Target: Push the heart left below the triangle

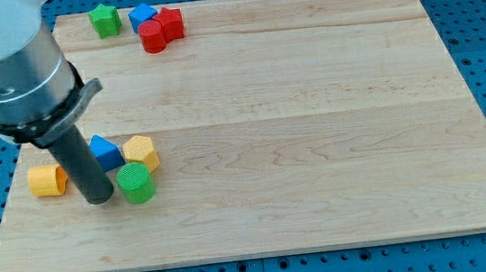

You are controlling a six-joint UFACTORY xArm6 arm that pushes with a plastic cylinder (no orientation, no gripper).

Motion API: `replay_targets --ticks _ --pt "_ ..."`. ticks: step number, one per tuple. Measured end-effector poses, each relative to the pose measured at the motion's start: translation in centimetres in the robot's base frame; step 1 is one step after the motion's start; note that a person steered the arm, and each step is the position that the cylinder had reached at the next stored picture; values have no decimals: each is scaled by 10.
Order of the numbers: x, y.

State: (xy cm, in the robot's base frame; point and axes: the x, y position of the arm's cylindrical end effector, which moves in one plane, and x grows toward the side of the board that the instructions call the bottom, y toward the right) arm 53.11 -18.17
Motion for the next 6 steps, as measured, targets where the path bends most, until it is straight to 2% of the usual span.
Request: replay_targets --ticks 1,2,3,4,5,6 --pt "20 6" --pt "63 -10" --pt "64 -114" --pt "48 -122" --pt "-18 -119" --pt "-31 -109"
